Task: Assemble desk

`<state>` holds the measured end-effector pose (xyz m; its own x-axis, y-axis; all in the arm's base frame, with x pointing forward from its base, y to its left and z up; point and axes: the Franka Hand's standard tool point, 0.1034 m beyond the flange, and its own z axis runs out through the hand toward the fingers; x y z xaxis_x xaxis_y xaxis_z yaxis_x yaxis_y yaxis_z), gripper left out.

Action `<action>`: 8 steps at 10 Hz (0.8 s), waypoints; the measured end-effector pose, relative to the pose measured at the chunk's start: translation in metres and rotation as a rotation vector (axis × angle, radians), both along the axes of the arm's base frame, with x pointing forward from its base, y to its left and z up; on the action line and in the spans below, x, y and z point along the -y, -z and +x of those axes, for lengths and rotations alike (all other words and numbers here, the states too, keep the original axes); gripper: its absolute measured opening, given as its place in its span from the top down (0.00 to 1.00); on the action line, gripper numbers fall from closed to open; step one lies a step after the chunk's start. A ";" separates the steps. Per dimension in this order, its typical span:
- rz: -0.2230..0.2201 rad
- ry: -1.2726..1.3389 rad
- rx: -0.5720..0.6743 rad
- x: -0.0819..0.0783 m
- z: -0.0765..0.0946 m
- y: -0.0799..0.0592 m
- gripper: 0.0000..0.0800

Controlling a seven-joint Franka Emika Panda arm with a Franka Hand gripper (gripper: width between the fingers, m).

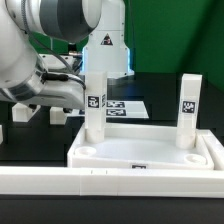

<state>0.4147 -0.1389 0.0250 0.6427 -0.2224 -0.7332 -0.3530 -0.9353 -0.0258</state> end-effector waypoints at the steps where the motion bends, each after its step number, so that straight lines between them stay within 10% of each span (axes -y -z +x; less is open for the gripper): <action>1: -0.003 -0.001 0.005 0.000 0.000 0.001 0.19; 8: -0.006 -0.004 -0.015 -0.003 -0.014 0.016 0.19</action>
Offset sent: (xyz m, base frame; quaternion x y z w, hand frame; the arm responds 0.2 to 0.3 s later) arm -0.0091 0.0103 -0.0071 0.0030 -0.0009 0.0085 1.0000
